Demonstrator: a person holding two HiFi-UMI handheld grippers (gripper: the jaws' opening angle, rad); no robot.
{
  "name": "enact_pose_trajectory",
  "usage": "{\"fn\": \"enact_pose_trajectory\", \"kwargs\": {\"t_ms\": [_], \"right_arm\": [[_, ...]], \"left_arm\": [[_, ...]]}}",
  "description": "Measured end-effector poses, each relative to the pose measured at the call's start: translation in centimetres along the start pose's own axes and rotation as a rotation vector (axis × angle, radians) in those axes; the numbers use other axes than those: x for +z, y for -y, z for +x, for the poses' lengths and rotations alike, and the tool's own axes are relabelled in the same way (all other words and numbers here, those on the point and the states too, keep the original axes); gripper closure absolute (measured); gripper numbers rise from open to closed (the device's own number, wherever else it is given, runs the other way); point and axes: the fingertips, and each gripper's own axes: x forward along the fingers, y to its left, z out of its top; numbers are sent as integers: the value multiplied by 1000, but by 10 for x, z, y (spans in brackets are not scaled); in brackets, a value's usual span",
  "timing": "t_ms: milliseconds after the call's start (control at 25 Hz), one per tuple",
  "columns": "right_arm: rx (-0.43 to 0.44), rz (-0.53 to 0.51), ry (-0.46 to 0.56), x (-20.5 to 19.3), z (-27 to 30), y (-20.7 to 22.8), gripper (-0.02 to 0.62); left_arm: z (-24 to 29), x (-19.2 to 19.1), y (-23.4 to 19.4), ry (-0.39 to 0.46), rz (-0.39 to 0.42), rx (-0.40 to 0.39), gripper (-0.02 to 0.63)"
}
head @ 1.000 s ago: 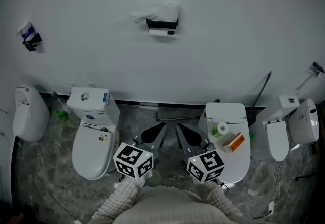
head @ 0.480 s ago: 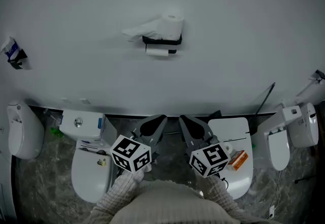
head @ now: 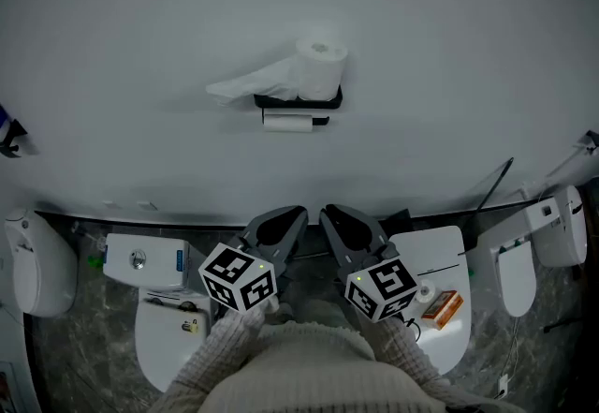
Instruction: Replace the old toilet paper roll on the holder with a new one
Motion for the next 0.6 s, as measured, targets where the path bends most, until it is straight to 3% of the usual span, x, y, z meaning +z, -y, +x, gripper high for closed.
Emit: {"fn": "enact_pose_trajectory", "kwargs": {"t_ms": [600], "right_arm": [[43,-14,-30,11,37,53,534]], "left_arm": [[48,21,-37,69,-94,36,600]]}}
